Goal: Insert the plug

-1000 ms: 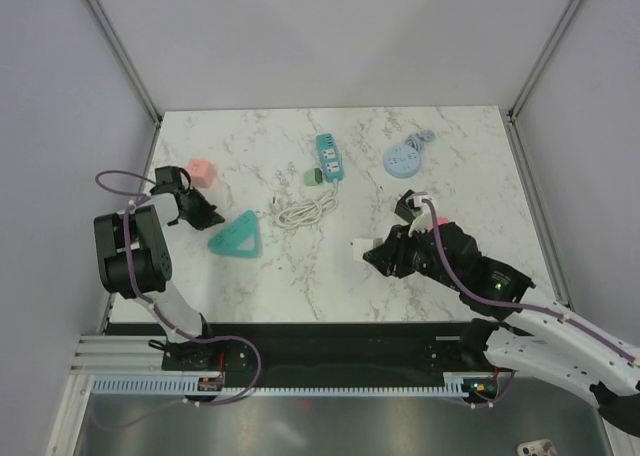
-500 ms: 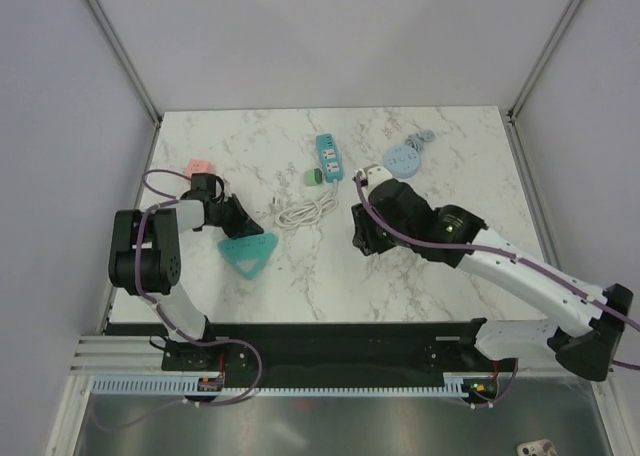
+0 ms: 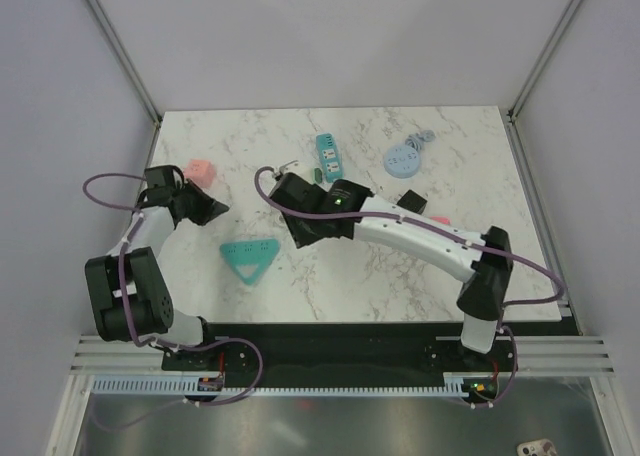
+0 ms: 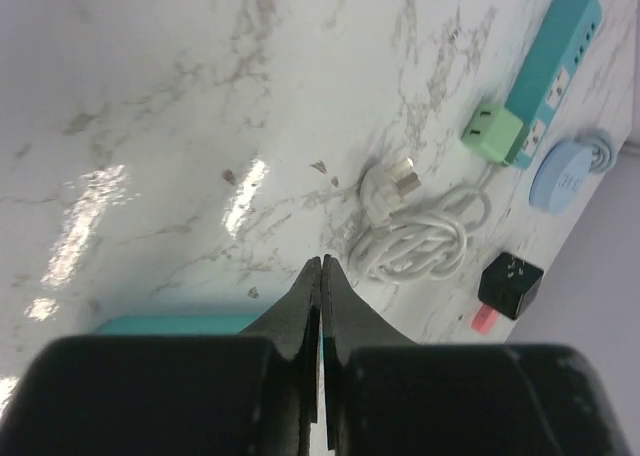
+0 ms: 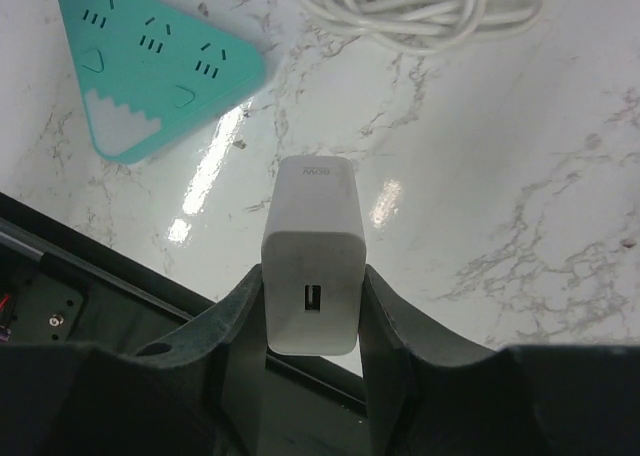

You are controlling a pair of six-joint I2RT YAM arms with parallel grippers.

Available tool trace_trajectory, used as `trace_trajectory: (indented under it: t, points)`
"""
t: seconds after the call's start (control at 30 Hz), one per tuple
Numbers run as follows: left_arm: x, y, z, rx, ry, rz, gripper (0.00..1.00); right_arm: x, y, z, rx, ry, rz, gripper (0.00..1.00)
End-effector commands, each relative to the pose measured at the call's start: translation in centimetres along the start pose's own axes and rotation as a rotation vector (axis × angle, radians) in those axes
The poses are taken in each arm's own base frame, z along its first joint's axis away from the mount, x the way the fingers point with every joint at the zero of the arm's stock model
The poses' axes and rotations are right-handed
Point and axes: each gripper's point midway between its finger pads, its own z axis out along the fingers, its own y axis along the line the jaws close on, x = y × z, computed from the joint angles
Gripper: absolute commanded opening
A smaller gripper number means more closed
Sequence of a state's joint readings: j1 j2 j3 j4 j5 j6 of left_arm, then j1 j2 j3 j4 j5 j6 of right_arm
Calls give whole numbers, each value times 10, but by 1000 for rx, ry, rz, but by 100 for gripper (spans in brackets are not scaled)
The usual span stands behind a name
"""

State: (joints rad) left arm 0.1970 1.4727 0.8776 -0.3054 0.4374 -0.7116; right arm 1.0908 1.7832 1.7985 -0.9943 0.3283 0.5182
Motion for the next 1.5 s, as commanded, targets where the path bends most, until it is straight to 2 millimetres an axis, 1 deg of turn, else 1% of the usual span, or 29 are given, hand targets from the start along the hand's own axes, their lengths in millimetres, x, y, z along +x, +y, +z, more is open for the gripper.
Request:
trace_trajectory:
  t: [0.0,0.03,0.07,0.1,0.13,0.17,0.2,0.23,0.27,0.3,0.33,0.4,0.47,0.5,0.6,0.63,0.7,0.73,0.77,0.8,0.83,0.87,0.93,0.97,1.1,1.17,1.23,1.33,1.47]
  points:
    - [12,46,-1,-138,-2,-171,2,9,18,18,-3,95,22,0]
    - [20,53,3,-138,25,-186,2,1,26,18,-23,87,27,0]
    - [27,58,8,-138,57,-204,2,1,30,23,-31,100,18,0]
    - [32,59,10,-136,75,-222,2,9,39,38,-53,144,-17,0]
    - [34,60,13,-126,83,-232,2,2,47,38,-84,136,-25,0]
    - [36,60,14,-123,90,-244,2,2,53,43,-98,145,-35,0]
    - [37,62,14,-129,87,-245,2,9,57,54,-90,177,-52,0]
    - [39,64,14,-134,90,-251,2,1,64,53,-113,166,-49,0]
    - [40,62,13,-125,93,-253,2,0,65,55,-113,170,-49,0]
    - [41,61,11,-118,91,-250,2,6,65,62,-100,196,-56,0]
    - [48,64,9,-124,98,-260,2,1,67,62,-104,186,-52,0]
    - [52,63,3,-110,83,-256,2,4,69,66,-112,201,-59,0]
    - [61,68,-2,-115,79,-255,2,10,71,70,-117,223,-64,0]
    - [61,66,-6,-104,64,-249,2,15,70,73,-109,242,-73,0]
    - [56,55,-21,-64,11,-203,2,17,69,76,-103,252,-84,0]
    - [48,45,-29,-41,-22,-177,2,15,70,75,-108,246,-80,0]
    - [41,35,-35,-13,-47,-150,2,10,79,76,-150,235,-93,0]
    - [34,25,-39,20,-61,-118,2,9,82,77,-163,233,-94,0]
    - [33,17,-42,59,-62,-68,2,11,84,83,-165,240,-96,0]
    - [28,14,-44,68,-80,-41,2,7,86,84,-170,228,-91,0]
    - [25,17,-43,51,-94,-30,2,7,88,86,-171,228,-95,0]
    - [20,30,-41,-10,-121,-37,2,10,88,93,-165,241,-98,0]
    - [23,45,-36,-66,-106,-95,2,8,88,97,-173,239,-97,0]
    - [29,54,-29,-89,-68,-124,2,9,87,102,-170,246,-96,0]
    - [45,58,-12,-80,58,-173,2,2,86,111,-180,234,-87,0]
    - [46,59,-10,-71,74,-180,2,-1,82,114,-177,228,-83,0]
    - [46,62,-10,-74,57,-186,2,-3,77,116,-169,228,-74,0]
    - [43,58,-13,-55,23,-172,2,-7,72,117,-170,227,-66,0]
    - [43,57,-16,-50,4,-164,2,-10,76,116,-205,228,-61,0]
